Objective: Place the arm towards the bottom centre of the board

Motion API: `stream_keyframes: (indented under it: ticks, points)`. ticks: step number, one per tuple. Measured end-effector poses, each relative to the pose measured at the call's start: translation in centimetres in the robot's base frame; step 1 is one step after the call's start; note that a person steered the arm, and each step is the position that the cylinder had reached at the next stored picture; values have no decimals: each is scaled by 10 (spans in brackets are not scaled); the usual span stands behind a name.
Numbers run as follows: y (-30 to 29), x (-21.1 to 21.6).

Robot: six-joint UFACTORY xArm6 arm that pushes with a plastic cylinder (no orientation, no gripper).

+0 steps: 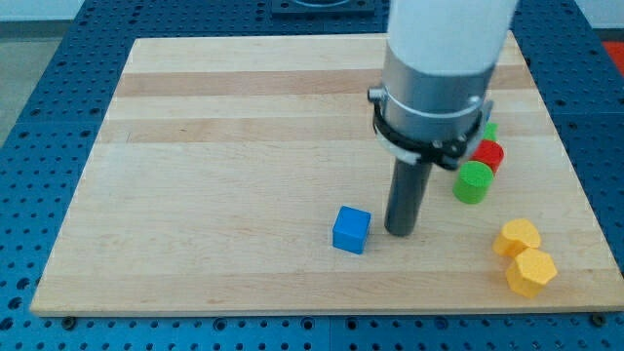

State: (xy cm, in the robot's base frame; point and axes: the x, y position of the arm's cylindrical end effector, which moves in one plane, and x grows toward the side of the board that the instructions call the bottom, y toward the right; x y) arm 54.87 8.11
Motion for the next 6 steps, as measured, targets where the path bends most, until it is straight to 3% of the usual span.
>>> stream_keyframes:
  ticks: [1,2,3,4,5,6]
  points:
    - [-28,35]
    - [-85,20]
    - [-98,-54]
    - [-125,-87]
    - [-144,-24]
    - [-111,52]
